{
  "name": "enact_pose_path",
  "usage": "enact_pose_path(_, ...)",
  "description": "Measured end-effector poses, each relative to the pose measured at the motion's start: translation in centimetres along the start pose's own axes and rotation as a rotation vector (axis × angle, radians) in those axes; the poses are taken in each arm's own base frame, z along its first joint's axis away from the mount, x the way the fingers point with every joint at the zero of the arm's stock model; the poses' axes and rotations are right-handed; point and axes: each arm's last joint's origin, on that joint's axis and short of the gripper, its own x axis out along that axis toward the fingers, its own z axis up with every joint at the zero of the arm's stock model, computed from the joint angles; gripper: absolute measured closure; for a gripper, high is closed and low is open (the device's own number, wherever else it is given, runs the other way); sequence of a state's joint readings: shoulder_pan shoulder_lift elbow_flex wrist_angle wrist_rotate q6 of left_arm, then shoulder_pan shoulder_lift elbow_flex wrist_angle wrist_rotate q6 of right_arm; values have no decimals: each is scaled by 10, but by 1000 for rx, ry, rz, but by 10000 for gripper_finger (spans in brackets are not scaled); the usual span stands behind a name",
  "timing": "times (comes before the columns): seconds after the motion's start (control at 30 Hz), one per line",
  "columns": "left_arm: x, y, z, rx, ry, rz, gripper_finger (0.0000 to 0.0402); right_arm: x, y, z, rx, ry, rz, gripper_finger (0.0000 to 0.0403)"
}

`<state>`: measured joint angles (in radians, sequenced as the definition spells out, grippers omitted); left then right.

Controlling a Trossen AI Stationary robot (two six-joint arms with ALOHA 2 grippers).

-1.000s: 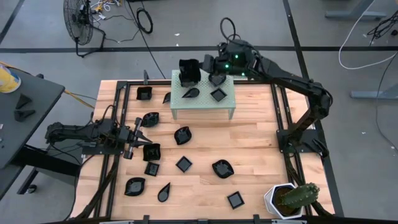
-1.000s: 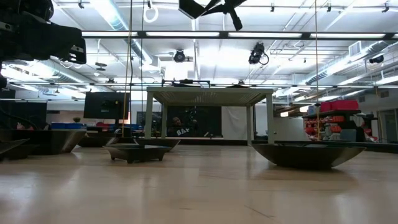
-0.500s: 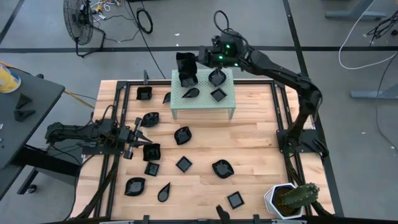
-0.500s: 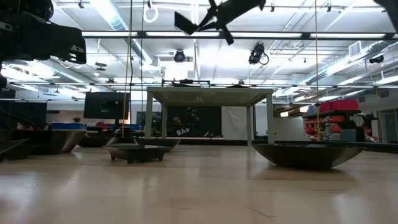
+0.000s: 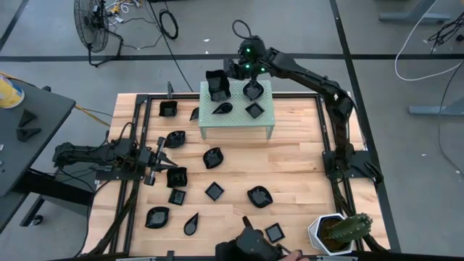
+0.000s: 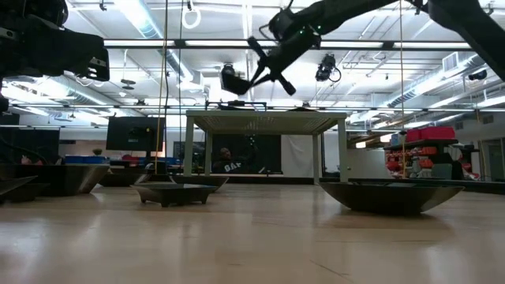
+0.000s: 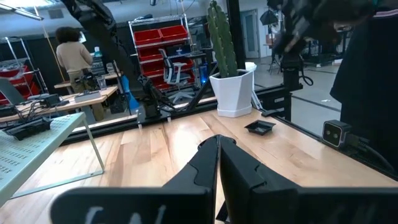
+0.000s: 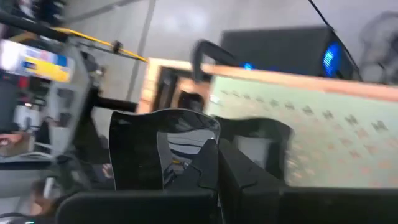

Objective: Pick & Place Mini shaped plates
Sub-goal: Stack the distorted square plate on top of the distorted square plate on the shelf

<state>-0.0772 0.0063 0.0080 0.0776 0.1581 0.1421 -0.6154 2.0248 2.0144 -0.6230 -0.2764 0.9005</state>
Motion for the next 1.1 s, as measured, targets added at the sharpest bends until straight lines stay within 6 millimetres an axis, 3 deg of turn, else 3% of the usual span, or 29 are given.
enact_pose_path(0.7,0,0,0,0,0,0,378,17,-15,-3,17,28,-91,401)
enact_pose_path(1.1,0,0,0,0,0,0,378,16,-15,-3,17,31,-87,360)
